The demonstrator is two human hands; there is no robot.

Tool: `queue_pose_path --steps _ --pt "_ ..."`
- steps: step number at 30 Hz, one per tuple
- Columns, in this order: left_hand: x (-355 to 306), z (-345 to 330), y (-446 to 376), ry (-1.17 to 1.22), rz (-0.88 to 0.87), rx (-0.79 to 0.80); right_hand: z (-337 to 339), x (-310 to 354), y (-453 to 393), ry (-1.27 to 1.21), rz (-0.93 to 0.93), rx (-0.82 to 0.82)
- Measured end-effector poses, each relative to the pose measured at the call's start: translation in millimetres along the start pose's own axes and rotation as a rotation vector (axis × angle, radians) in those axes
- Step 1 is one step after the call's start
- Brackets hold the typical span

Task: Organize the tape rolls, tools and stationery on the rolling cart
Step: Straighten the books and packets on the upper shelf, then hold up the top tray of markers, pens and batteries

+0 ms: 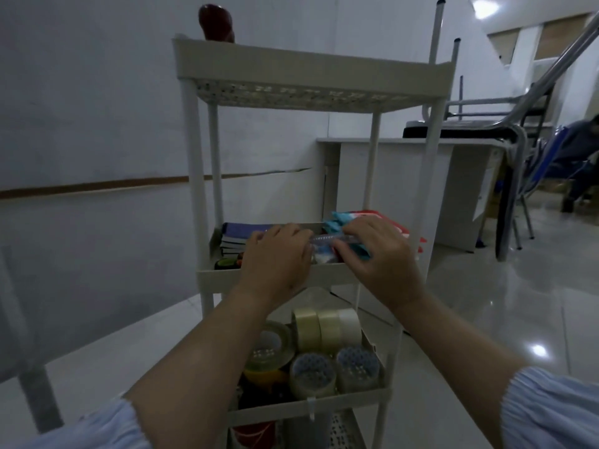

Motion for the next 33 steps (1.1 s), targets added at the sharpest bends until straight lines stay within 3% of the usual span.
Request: queue_pose_path --steps 2,6,9,12,14,20,23,28,33 --pt "5 -4 -5 -0.033 0.064 0.139 -15 -3 0 0.053 -0.044 0.064" --pt "6 -8 -6 -0.011 0.101 0.255 -36 -6 -2 0.108 -0.139 0.154" --pt "6 -9 -2 0.001 0.107 0.262 -47 -3 -9 0.083 -0.111 0.242" --pt "9 -10 -2 0.032 0.144 0.269 -56 1 -13 0.055 -0.156 0.479" --pt "9 -10 -3 0.061 0.163 0.273 -60 6 -13 0.029 -0.069 0.524" --pt "11 -7 -5 0.137 0.212 0.254 -65 6 -11 0.037 -0.099 0.645" --pt "9 2 -8 0.217 0.221 0.177 -62 3 -20 0.038 -0.177 0.602" --pt "13 39 -20 0.34 0.222 -0.074 -30 12 -66 0.027 -0.14 0.395" --pt "-1 100 -43 0.258 0.222 -0.012 15 18 -133 -0.031 -0.154 0.323"
Point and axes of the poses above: each hand's wrist, its own y-axis away from the middle knuckle, its own z-axis out of the back of the hand, x = y × z, the point moved 4 cm from there along -y, towards the middle knuckle, and after that the axes turned 6 degrees about -x, right-handed, at the moved point
